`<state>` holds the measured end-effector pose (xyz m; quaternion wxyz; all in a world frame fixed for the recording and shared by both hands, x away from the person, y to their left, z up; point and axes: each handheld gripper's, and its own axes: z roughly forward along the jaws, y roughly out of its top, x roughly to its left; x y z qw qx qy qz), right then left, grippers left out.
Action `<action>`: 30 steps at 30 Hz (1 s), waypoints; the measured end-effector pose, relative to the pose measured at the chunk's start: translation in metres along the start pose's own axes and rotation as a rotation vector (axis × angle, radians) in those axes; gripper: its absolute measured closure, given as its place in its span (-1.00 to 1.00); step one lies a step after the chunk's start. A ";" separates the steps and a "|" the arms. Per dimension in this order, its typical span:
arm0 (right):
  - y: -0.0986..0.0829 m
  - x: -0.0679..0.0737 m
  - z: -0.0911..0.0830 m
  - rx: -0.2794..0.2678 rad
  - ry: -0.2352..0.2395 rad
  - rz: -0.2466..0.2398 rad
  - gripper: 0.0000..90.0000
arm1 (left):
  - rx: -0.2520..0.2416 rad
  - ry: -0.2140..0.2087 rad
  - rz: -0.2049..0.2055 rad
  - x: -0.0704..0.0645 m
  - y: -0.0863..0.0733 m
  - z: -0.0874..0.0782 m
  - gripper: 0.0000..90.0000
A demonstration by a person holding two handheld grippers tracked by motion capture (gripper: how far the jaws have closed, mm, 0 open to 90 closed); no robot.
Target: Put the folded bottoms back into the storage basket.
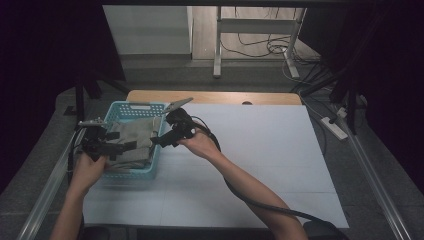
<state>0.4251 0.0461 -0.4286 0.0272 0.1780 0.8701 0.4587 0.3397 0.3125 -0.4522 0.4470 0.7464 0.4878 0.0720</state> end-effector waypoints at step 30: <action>-0.028 0.000 -0.042 0.020 -0.027 -0.001 -0.96 | 0.041 -0.044 0.037 -0.036 0.007 0.016 -1.00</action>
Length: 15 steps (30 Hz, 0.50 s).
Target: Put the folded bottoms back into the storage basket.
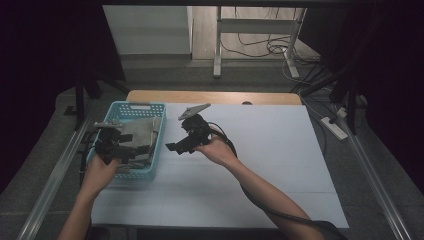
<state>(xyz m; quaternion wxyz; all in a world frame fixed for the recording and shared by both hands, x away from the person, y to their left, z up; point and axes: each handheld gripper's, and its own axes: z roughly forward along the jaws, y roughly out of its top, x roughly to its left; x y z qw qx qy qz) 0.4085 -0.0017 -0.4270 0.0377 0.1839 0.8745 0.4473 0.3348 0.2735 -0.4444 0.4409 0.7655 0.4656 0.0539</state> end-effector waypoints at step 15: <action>-0.014 -0.006 -0.013 0.004 -0.009 0.012 -0.96 | 0.010 0.020 0.011 -0.015 -0.005 -0.001 -1.00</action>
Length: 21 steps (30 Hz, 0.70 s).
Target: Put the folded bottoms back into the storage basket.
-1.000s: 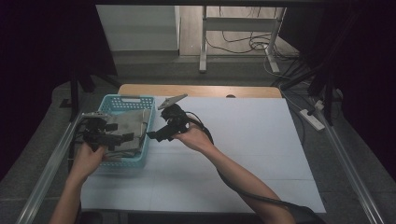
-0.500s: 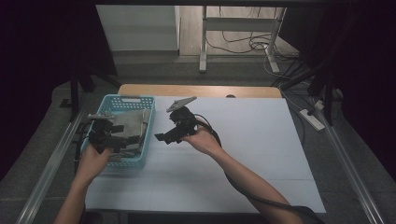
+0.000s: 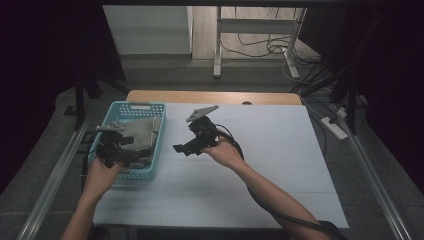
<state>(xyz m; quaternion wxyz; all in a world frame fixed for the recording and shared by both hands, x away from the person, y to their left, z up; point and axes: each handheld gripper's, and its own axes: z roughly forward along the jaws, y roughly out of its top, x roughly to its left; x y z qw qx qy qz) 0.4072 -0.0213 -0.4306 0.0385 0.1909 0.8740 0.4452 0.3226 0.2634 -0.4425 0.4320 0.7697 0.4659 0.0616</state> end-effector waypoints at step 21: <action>-0.012 0.006 -0.011 0.009 -0.003 -0.025 -0.96 | -0.024 -0.029 0.025 -0.026 -0.026 -0.012 -1.00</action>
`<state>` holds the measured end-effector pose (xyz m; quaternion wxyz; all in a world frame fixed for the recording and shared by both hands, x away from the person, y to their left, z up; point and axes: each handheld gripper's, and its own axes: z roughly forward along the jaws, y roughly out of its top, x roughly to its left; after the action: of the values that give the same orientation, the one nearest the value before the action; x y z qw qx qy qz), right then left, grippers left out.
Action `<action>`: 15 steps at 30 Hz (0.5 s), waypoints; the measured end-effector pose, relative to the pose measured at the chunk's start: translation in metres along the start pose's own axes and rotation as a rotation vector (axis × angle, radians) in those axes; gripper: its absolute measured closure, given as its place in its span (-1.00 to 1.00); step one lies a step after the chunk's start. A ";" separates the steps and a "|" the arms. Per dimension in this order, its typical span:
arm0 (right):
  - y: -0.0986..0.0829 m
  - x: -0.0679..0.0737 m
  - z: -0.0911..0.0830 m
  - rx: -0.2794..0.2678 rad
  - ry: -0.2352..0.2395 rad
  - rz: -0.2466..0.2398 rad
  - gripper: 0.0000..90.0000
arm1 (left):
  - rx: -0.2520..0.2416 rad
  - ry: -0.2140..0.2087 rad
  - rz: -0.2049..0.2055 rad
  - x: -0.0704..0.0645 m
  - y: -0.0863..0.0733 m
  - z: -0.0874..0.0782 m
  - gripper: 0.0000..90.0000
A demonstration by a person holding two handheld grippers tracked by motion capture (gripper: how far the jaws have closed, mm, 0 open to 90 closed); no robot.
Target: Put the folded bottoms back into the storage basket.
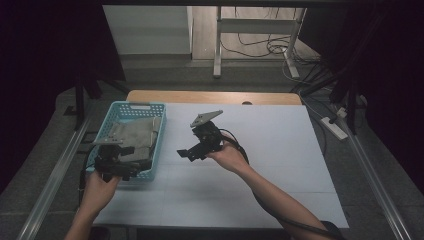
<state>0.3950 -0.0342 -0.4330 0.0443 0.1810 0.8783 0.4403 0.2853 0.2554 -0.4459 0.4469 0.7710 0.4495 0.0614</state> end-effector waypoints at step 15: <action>-0.006 0.013 -0.003 0.020 0.016 -0.025 -0.96 | -0.008 0.015 0.011 -0.015 -0.025 -0.013 -1.00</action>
<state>0.3805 -0.0346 -0.4350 0.0409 0.1667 0.8851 0.4325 0.2536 0.2577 -0.4523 0.4463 0.7713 0.4482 0.0713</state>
